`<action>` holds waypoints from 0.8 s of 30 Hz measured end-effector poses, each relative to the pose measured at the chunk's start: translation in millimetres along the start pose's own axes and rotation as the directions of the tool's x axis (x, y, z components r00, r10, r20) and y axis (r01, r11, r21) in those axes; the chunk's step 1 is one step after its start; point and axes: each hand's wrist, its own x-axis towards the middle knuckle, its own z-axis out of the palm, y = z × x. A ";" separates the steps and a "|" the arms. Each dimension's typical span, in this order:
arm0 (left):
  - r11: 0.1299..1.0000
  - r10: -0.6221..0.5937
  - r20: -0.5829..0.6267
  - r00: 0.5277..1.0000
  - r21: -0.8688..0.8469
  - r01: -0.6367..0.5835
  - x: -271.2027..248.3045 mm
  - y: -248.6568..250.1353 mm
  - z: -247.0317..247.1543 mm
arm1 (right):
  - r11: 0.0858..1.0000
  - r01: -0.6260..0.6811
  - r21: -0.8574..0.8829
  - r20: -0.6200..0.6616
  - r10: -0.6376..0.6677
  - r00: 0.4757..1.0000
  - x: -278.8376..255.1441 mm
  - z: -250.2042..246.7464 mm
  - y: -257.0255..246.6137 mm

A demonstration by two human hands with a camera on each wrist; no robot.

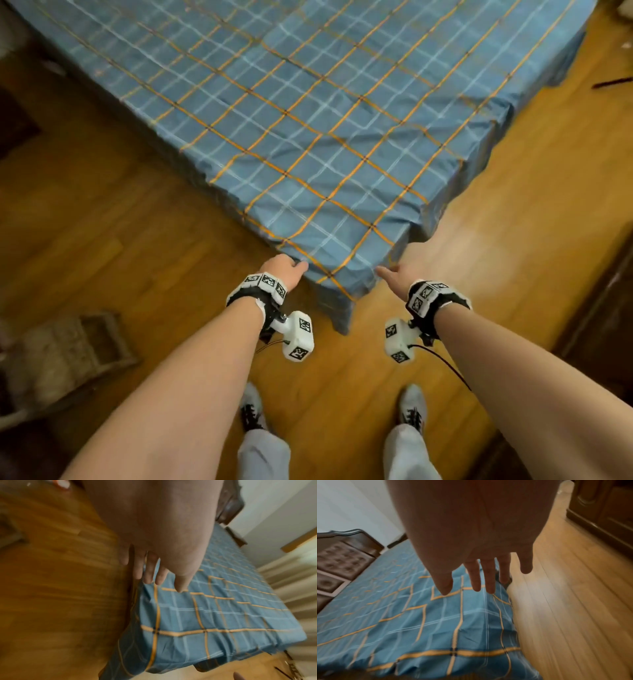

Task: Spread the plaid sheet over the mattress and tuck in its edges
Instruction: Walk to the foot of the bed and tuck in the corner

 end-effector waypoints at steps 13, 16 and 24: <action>0.792 0.010 -0.045 0.999 -0.610 -0.036 130.9 -41.6 154.7 | 0.966 0.056 0.254 -0.245 0.008 0.969 72.3 101.4 20.3; 0.854 0.061 0.012 0.998 -0.518 -0.046 115.2 -47.7 148.9 | 0.968 0.081 0.236 -0.250 -0.020 0.968 52.0 100.5 31.1; 0.926 -0.084 0.125 0.989 -0.356 0.123 90.2 -68.5 167.3 | 0.992 -0.092 0.083 -0.052 0.097 0.994 24.2 117.6 56.7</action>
